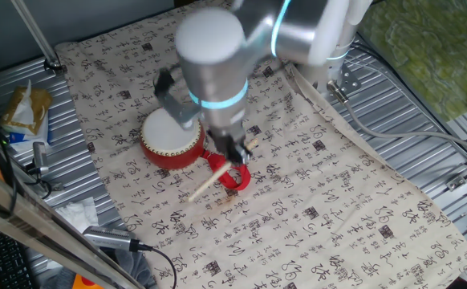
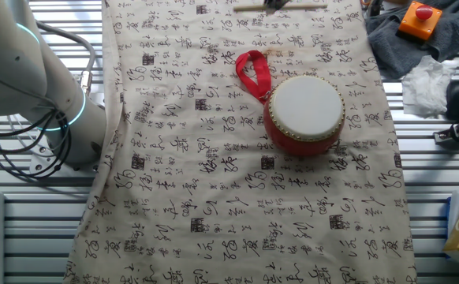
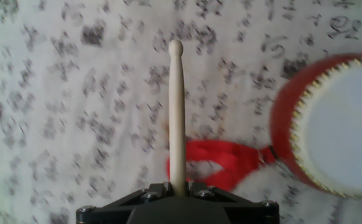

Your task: Play the drum

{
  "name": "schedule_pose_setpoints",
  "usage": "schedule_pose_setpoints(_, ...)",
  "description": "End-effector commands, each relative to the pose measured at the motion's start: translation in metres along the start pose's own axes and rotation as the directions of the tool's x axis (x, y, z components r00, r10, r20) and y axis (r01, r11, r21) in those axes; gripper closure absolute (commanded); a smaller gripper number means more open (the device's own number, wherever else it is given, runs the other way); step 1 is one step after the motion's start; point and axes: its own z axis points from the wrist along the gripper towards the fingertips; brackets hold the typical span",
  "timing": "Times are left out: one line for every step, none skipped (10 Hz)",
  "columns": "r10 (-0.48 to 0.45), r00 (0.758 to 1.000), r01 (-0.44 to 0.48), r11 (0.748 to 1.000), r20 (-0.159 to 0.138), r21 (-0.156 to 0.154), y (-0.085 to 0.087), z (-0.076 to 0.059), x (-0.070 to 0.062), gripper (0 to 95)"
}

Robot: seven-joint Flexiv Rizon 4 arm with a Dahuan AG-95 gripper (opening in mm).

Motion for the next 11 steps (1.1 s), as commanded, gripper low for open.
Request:
schedule_pose_setpoints(-0.031,1.0,0.031,1.0,-0.005,0.0,-0.019,0.0,0.021,95.0)
schedule_pose_setpoints(-0.045,0.999,0.045,0.999,-0.003,-0.001,-0.029,0.001,0.031,95.0)
schedule_pose_setpoints(-0.05,0.999,0.05,0.999,-0.004,0.0,-0.033,0.001,0.036,95.0)
schedule_pose_setpoints(-0.06,0.998,0.06,0.998,-0.004,0.001,-0.041,0.002,0.042,95.0)
schedule_pose_setpoints(-0.071,0.997,0.071,0.997,-0.005,0.001,-0.049,0.003,0.046,95.0)
schedule_pose_setpoints(-0.076,0.997,0.076,0.997,-0.01,0.001,-0.056,0.004,0.045,95.0)
schedule_pose_setpoints(-0.074,0.997,0.074,0.997,-0.012,0.002,-0.057,0.004,0.043,95.0)
schedule_pose_setpoints(-0.076,0.997,0.076,0.997,-0.012,0.002,-0.058,0.004,0.042,95.0)
schedule_pose_setpoints(-0.077,0.997,0.077,0.997,-0.009,0.0,-0.058,0.005,0.042,95.0)
schedule_pose_setpoints(-0.081,0.997,0.081,0.997,-0.001,0.001,-0.058,0.005,0.042,95.0)
schedule_pose_setpoints(-0.088,0.996,0.088,0.996,0.003,-0.002,-0.058,0.005,0.042,95.0)
